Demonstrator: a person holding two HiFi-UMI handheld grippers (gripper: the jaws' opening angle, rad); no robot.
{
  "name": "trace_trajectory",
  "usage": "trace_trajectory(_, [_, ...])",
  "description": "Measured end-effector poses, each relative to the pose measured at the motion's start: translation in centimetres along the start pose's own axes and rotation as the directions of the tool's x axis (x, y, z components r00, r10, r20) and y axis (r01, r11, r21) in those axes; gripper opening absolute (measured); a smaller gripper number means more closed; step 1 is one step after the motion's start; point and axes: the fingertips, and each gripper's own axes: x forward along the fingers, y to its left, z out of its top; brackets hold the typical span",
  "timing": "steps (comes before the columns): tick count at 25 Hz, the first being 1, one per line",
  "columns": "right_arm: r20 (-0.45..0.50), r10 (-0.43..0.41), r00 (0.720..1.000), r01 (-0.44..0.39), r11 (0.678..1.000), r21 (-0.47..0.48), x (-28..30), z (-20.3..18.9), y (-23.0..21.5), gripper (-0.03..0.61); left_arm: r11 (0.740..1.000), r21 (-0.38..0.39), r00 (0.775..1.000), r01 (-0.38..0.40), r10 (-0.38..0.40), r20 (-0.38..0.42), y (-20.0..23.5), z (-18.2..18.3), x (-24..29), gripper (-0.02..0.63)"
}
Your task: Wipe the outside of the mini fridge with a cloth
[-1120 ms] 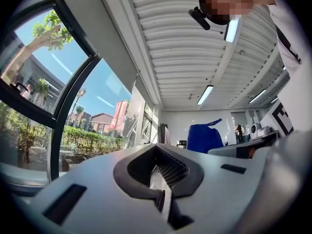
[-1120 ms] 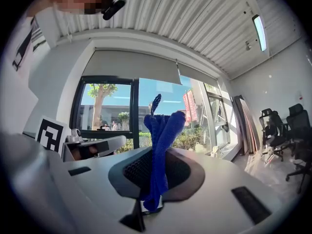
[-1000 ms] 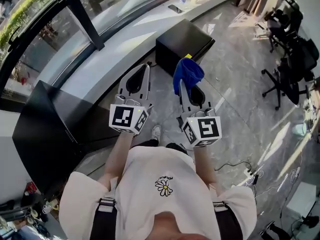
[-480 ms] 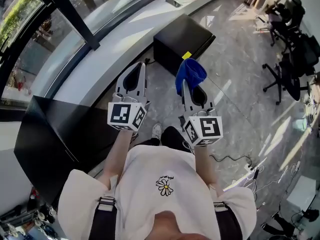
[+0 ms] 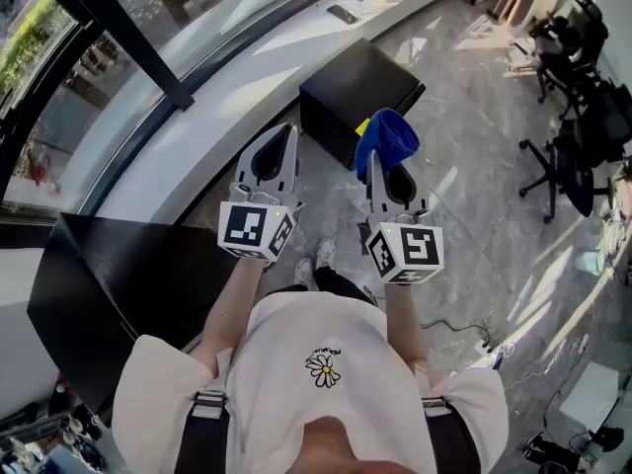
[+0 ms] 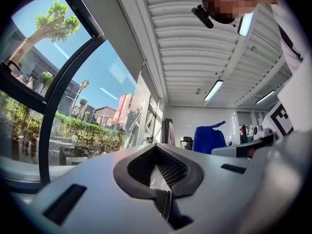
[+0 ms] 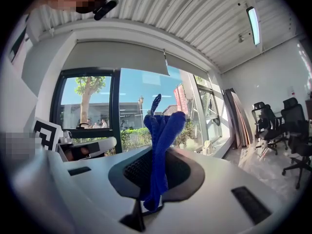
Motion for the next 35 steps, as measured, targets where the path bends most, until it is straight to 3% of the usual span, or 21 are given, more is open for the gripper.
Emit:
trace_trajectory(9, [0.035,0.072,0.997,-0.073,0.997,0.007,5.8,0.5,-3.3,0.061,0.997,0.066,0.999,-0.045,0.044,0.016,0.3,0.3,5.8,0.005])
trace_trajectory(18, [0.008,0.061,0.998,-0.061,0.998,0.001,11.3,-1.3,-3.6,0.061,0.998,0.055,0.999,-0.031,0.03,0.021,3.7,-1.0,9.9,0.005])
trace_trajectory(23, [0.015,0.051,0.999,-0.052,0.999,0.006,13.3,-2.9,-3.6,0.061,0.996,0.085,0.998,-0.037,0.033,0.048,5.6,-2.3,11.4,0.005])
trace_trajectory(28, [0.032,0.03,0.999,-0.03,0.999,0.017,15.7,-9.6,-5.5,0.061,0.994,0.093,0.997,-0.059,0.054,0.053,7.8,-10.0,12.5,0.005])
trace_trajectory(35, [0.037,0.042,0.998,-0.042,0.999,0.0,21.0,-26.9,-7.5,0.061,0.993,0.082,0.995,-0.089,0.087,0.039,12.6,-28.3,12.6,0.005])
